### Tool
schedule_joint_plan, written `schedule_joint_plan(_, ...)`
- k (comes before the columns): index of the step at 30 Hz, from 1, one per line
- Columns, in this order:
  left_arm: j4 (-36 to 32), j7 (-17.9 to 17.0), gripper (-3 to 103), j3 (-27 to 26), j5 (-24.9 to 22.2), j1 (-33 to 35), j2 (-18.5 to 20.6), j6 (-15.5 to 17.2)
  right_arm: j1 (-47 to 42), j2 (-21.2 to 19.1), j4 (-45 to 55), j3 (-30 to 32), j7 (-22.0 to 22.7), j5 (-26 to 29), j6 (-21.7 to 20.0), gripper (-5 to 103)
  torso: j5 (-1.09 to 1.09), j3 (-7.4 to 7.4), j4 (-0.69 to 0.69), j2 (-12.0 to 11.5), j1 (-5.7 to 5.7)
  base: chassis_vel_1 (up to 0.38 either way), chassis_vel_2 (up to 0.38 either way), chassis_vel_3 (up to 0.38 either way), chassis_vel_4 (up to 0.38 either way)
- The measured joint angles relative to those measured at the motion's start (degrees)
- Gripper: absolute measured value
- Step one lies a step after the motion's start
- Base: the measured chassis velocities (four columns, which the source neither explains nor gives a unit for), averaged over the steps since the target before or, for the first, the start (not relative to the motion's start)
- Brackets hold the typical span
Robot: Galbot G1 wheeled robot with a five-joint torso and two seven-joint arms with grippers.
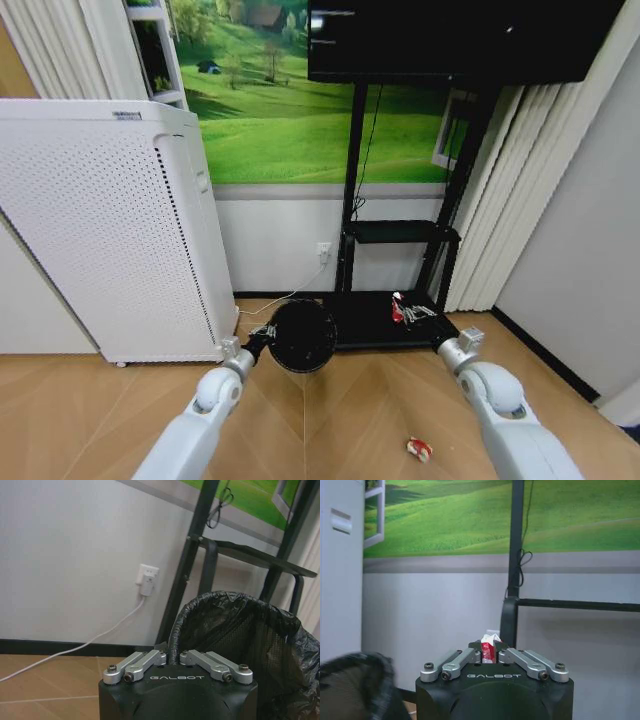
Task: Pick up the trash bin and place the garbage on the floor into it.
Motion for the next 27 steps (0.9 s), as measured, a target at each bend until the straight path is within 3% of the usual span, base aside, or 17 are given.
schedule_joint_plan(7, 4.2, -1.0, 6, 7.0, -0.5, -6.8, -3.1, 0.0, -2.1, 0.9, 4.8, -2.9, 0.4, -0.7, -0.7, 11, 0.02, 0.00, -0.01, 0.0, 0.00, 0.000, 0.000, 0.000, 0.000)
schedule_joint_plan(17, 6.1, -1.0, 6, 9.1, 0.4, -7.4, -6.3, -0.1, -4.5, 1.8, 8.9, -6.6, 0.2, -3.3, -1.0, 11, 0.00, 0.00, 0.00, 0.0, 0.00, 0.000, 0.000, 0.000, 0.000)
schedule_joint_plan(22, 5.7, -1.2, 6, 9.6, 0.7, -7.3, -7.4, -0.2, -3.9, 3.9, 7.3, -12.2, 4.4, -8.2, -0.9, 8, 0.01, 0.00, 0.00, 0.0, 0.00, 0.000, 0.000, 0.000, 0.000)
schedule_joint_plan(27, 5.3, -1.2, 6, 9.5, 1.4, -6.6, -7.6, -0.2, -2.9, 5.5, 6.8, -14.2, 6.6, -9.5, -2.0, 24, 0.01, 0.00, 0.01, 0.0, 0.00, 0.000, 0.000, 0.000, 0.000)
